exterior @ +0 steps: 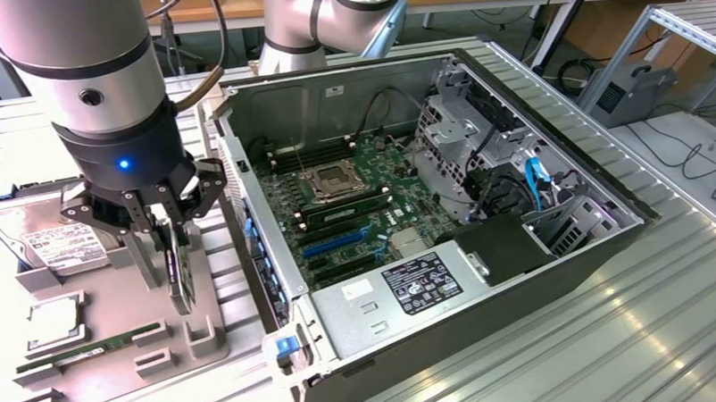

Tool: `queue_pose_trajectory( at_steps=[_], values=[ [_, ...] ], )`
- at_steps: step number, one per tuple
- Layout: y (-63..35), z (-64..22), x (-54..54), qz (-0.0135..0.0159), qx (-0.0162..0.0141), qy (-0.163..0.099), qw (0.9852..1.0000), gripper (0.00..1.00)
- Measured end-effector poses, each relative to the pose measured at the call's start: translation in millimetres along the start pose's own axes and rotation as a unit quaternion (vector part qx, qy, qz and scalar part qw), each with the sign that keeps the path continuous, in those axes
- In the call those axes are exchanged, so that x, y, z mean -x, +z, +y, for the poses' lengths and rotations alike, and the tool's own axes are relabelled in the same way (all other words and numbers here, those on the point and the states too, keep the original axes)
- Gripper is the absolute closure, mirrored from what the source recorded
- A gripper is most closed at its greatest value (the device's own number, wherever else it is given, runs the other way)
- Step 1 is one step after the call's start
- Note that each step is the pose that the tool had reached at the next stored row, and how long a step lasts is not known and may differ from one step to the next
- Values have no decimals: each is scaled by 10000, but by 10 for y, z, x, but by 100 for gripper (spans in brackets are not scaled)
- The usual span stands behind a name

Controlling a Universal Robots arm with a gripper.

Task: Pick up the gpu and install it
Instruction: 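Pick up the gpu and move the gpu toward the slot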

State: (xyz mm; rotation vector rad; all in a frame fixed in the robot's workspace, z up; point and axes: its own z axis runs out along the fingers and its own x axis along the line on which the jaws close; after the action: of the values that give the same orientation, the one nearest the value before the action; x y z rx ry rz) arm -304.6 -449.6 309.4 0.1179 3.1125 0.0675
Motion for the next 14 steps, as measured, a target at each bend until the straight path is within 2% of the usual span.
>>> queue_pose_trajectory(
  at_steps=[7,14],
  values=[
    [-10,1,0,0,0,0,10000,74],
    [-91,4,2,0,0,0,10000,74]
  ],
)
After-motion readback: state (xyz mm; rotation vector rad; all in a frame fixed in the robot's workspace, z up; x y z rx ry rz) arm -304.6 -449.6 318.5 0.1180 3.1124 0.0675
